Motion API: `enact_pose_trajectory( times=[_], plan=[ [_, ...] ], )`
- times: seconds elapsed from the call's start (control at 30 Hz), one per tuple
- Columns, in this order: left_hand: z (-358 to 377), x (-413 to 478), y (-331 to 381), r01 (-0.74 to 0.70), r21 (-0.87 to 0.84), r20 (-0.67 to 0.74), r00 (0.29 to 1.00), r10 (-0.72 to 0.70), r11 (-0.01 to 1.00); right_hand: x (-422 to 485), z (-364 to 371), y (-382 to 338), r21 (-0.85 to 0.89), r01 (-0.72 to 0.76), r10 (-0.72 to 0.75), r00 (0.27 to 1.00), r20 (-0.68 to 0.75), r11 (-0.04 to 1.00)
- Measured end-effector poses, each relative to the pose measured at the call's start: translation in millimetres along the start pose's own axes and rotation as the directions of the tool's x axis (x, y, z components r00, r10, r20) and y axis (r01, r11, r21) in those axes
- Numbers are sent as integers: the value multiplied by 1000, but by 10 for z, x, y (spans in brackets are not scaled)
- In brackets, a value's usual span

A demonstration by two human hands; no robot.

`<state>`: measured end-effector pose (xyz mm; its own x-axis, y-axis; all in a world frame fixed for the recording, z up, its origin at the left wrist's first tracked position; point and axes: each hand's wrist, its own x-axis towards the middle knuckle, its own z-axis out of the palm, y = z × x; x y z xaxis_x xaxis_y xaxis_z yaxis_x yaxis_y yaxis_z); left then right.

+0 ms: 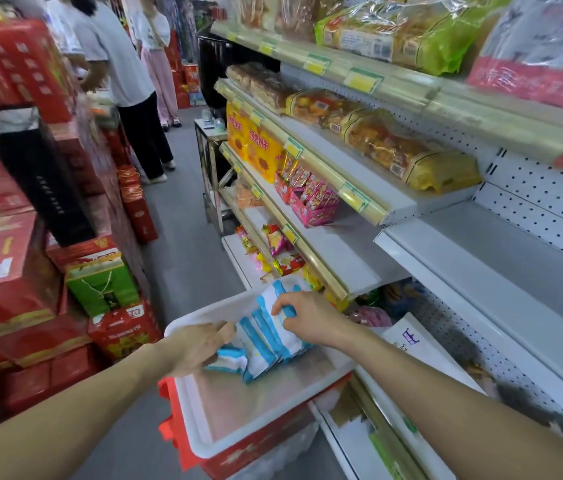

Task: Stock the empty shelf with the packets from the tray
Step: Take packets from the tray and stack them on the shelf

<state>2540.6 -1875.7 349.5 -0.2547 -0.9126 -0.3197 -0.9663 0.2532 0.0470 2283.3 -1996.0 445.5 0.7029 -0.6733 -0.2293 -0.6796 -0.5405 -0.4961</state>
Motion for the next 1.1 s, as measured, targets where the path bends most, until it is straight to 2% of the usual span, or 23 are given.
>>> enact_pose_trajectory(
  times=[0.07, 0.23, 0.47, 0.67, 0.97, 1.1],
  plan=[
    [-85, -88, -12, -27, -53, -66, 998, 24, 998, 22, 28, -40, 2, 6, -6, 1000, 15, 1000],
    [-411, -227, 71, -100, 78, -230, 966, 115, 992, 53, 49, -142, -3, 46, -46, 999, 18, 999],
    [-836, -436, 262, 39, 87, -321, 947, -9, 995, -98, -40, -184, -29, 141, -142, 990, -24, 990],
    [-1167, -518, 619, 72, 85, -357, 934, -37, 994, -465, -291, -93, -131, 247, -255, 966, -44, 960],
    [-1960, -33, 1644, -72, 35, -478, 875, 80, 997, -1413, -1153, 566, -286, 201, -251, 956, -152, 937],
    [-2333, 371, 2149, -162, 56, -481, 860, 169, 985, -1973, -1670, 1036, -343, 133, -209, 958, -195, 930]
  ],
)
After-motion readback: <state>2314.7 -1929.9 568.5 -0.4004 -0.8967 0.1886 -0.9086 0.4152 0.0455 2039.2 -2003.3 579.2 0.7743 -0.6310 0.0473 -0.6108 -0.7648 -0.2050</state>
